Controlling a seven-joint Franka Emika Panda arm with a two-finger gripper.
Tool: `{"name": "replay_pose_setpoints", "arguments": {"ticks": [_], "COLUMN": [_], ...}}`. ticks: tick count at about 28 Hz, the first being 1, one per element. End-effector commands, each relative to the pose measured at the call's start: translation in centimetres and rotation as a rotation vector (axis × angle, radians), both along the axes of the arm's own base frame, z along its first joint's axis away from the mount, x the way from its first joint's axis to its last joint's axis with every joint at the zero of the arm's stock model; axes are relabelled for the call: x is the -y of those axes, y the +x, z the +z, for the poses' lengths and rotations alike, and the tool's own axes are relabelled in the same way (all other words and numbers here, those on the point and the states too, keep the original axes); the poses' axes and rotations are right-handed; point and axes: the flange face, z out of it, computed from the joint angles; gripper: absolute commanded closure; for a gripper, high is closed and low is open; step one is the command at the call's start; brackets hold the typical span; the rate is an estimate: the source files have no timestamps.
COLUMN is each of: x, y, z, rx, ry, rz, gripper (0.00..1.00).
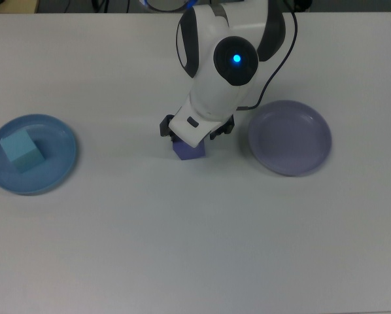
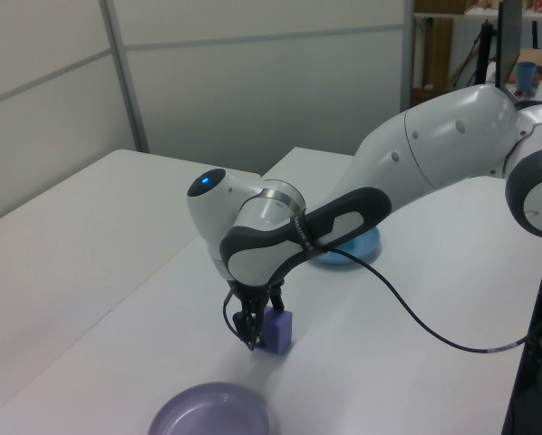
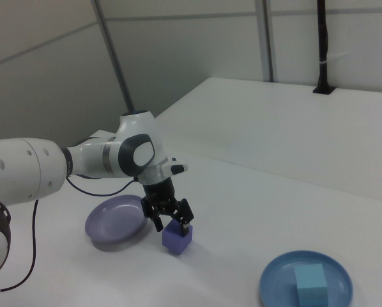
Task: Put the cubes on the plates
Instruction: 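Close the gripper on the purple cube, then carry the purple cube over the lavender plate and lower it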
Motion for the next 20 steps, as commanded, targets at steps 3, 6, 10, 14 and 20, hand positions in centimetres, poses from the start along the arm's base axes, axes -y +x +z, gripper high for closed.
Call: {"name": "replay_pose_setpoints", "arguments": {"ticks": [3, 6, 10, 14, 20], "x": [0.4, 0.6, 1.5, 1.5, -1.1], "y": [-1.0, -1.1, -0.9, -0.9, -2.2], "z": [-2.2, -2.6, -2.6, 0.4, 7.1], "rx": [-0.028, -0.029, -0.029, 0.005, 0.052], "ry": [-0.016, -0.017, -0.015, 0.002, 0.028], "rz": [0.018, 0.013, -0.002, -0.014, -0.02], "gripper": [0.27, 0.52, 0.71, 0.73, 0.73]}}
